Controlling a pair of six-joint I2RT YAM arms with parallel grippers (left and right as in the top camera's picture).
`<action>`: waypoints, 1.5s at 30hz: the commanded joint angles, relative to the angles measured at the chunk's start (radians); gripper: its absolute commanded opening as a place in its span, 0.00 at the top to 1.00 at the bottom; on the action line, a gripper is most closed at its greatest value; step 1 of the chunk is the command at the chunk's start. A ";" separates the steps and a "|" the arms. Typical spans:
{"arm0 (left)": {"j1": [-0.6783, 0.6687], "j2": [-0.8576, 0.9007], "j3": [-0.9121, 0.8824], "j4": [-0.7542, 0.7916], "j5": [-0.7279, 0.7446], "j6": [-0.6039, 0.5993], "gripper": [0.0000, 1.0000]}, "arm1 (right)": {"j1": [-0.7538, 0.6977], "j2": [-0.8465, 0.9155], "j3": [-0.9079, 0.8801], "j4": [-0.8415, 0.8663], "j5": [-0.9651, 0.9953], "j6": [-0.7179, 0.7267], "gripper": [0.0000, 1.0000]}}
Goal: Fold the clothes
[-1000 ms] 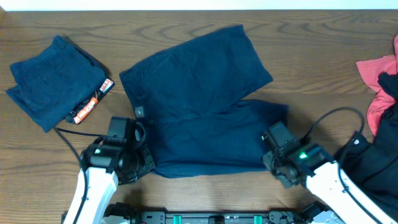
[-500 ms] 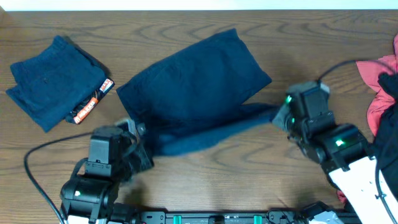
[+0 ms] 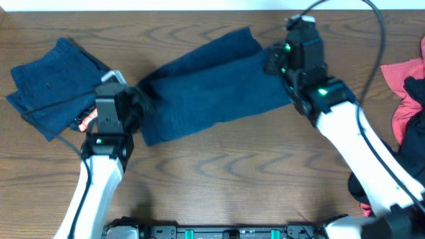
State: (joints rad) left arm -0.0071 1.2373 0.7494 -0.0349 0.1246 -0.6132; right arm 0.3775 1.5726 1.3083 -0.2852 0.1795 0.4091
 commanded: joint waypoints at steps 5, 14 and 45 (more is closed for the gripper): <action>0.071 0.272 0.003 0.305 -0.114 -0.010 0.94 | -0.033 0.253 0.021 0.271 0.033 -0.053 0.99; 0.113 0.524 0.003 0.761 -0.123 -0.009 0.94 | -0.032 0.494 0.021 0.705 -0.057 -0.111 0.99; 0.112 0.628 0.188 -0.140 0.043 0.127 0.01 | -0.053 0.532 0.091 -0.185 -0.109 -0.320 0.34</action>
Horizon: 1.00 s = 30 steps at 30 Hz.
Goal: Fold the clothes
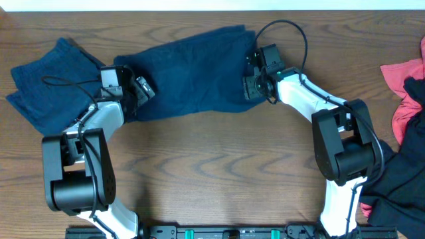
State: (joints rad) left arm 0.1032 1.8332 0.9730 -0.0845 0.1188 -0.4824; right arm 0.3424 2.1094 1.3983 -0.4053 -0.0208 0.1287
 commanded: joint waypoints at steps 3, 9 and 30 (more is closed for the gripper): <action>0.002 0.032 -0.036 -0.192 0.054 -0.004 0.01 | -0.035 -0.004 0.001 -0.158 0.161 -0.039 0.28; -0.043 0.032 -0.036 -0.434 0.054 0.001 0.01 | -0.079 -0.004 0.001 -0.393 0.183 0.006 0.43; -0.175 -0.298 -0.035 -0.553 -0.093 0.040 0.02 | -0.179 -0.333 0.001 -0.449 0.089 0.091 0.13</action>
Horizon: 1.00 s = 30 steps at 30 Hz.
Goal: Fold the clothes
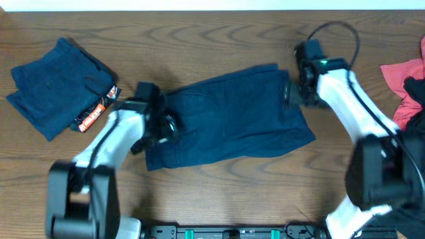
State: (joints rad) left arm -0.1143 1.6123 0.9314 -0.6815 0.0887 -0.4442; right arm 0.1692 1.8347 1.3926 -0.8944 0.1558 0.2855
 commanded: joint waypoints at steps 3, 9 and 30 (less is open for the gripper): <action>0.071 -0.107 0.007 0.168 -0.063 0.002 0.02 | -0.005 -0.061 0.007 0.140 -0.142 -0.065 0.12; 0.076 -0.068 0.007 0.330 -0.063 0.002 0.02 | -0.006 0.032 0.007 0.299 -0.168 -0.062 0.13; 0.076 0.128 0.007 0.533 0.006 0.022 0.00 | -0.048 0.261 0.007 0.570 -0.161 -0.063 0.27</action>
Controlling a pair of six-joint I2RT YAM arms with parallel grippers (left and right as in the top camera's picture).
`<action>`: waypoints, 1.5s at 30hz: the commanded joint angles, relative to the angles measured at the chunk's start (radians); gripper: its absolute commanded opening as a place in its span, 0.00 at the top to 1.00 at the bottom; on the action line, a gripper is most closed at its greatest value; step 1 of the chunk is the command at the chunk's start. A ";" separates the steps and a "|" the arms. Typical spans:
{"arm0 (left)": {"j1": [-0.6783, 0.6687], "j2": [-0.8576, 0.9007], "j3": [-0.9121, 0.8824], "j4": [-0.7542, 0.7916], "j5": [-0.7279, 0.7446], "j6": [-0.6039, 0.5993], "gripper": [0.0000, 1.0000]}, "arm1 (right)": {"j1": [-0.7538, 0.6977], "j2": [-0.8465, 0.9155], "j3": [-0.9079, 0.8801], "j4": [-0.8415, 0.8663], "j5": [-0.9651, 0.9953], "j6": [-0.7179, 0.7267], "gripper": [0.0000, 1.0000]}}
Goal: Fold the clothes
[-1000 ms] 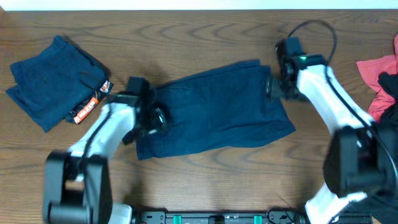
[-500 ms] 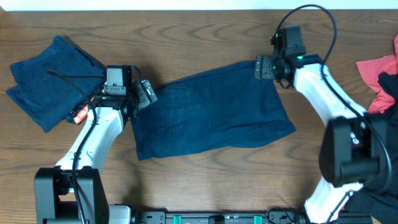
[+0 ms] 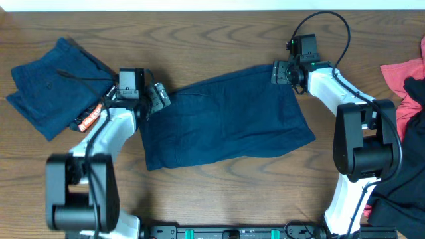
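Observation:
A dark blue garment (image 3: 229, 119) lies spread flat across the middle of the table, tilted a little, with its right end higher. My left gripper (image 3: 159, 96) sits at the garment's upper left corner, just off the cloth, fingers apart and empty. At the upper right corner my right gripper (image 3: 278, 72) touches the edge of the cloth and looks open, with no fabric lifted in it.
A folded blue garment (image 3: 50, 86) with an orange label (image 3: 93, 116) lies at the far left. Red cloth (image 3: 406, 89) and dark cloth (image 3: 398, 189) are heaped at the right edge. Cables loop above both wrists.
Both grippers have come off the garment and moved toward the far side, the left to the upper left corner, the right to the upper right corner. The garment lies as it did.
The grippers first held the blue garment by its two ends, stretched across the table. Then it was farther back, still held. Then it lay nearer and flatter with both grippers on it. Now it rests flat and both grippers are off it.

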State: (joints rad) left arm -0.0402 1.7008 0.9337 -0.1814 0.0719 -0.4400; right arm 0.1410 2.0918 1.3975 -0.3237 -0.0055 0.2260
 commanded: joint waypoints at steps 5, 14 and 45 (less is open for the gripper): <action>0.002 0.055 0.005 0.099 0.044 0.045 0.10 | -0.020 0.004 0.002 0.000 -0.014 -0.004 0.34; 0.002 0.055 0.005 0.083 0.052 0.044 0.55 | -0.020 0.005 0.002 0.002 -0.029 -0.006 0.43; 0.003 -0.121 0.005 -0.244 0.067 0.043 0.94 | -0.024 -0.029 0.002 0.032 -0.197 -0.093 0.49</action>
State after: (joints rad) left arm -0.0410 1.5875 0.9333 -0.3965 0.1471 -0.4030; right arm 0.1276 2.0373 1.3979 -0.2817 -0.2070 0.1436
